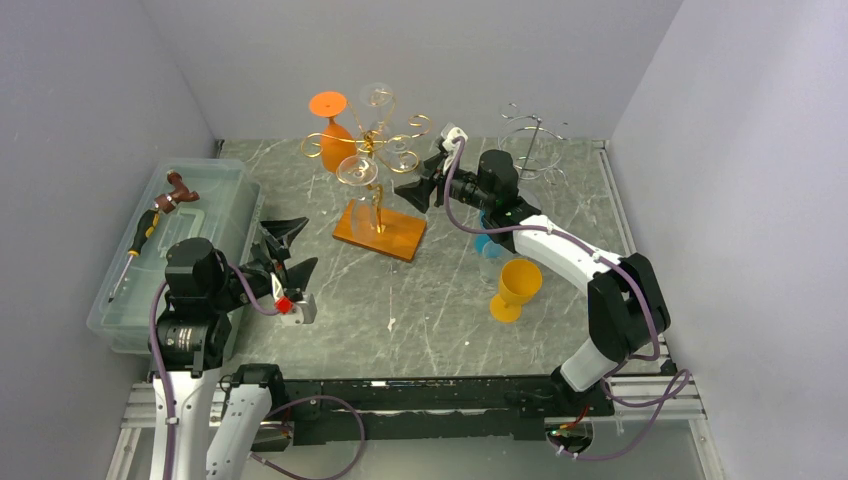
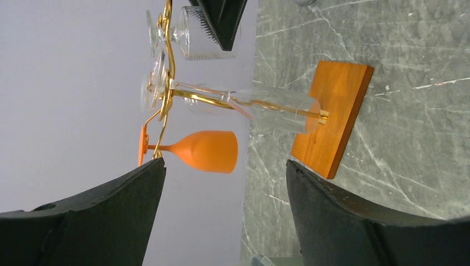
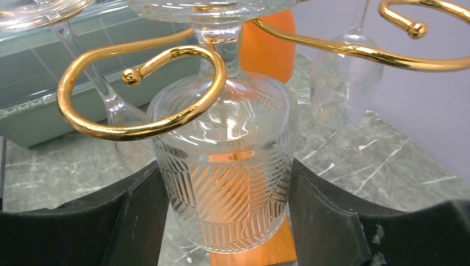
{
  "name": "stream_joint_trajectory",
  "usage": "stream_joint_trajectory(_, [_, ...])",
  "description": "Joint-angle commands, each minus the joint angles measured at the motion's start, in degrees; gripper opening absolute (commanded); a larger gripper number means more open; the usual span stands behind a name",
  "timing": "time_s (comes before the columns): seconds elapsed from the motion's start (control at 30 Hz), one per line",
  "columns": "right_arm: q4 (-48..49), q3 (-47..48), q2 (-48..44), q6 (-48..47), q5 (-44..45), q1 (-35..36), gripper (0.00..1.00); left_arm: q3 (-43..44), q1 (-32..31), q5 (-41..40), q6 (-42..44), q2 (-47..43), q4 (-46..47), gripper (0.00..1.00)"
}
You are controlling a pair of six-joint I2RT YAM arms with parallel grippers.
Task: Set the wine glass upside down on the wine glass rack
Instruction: Turn the wine glass upside down at the wine rack.
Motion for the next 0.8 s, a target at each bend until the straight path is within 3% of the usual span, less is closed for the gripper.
stream_joint_trajectory(0.0, [5.78, 1.23, -2.3, -2.75, -1.76, 0.41, 0.28, 0.9, -0.03, 0.9, 1.56, 0.57, 0.21, 0.85])
stream_joint_trajectory(0.77, [8.37, -2.98, -5.08, -4.4, -3.25, 0.94, 0.26, 0.91, -0.03, 1.1, 1.22, 0.49, 0.59, 0.85])
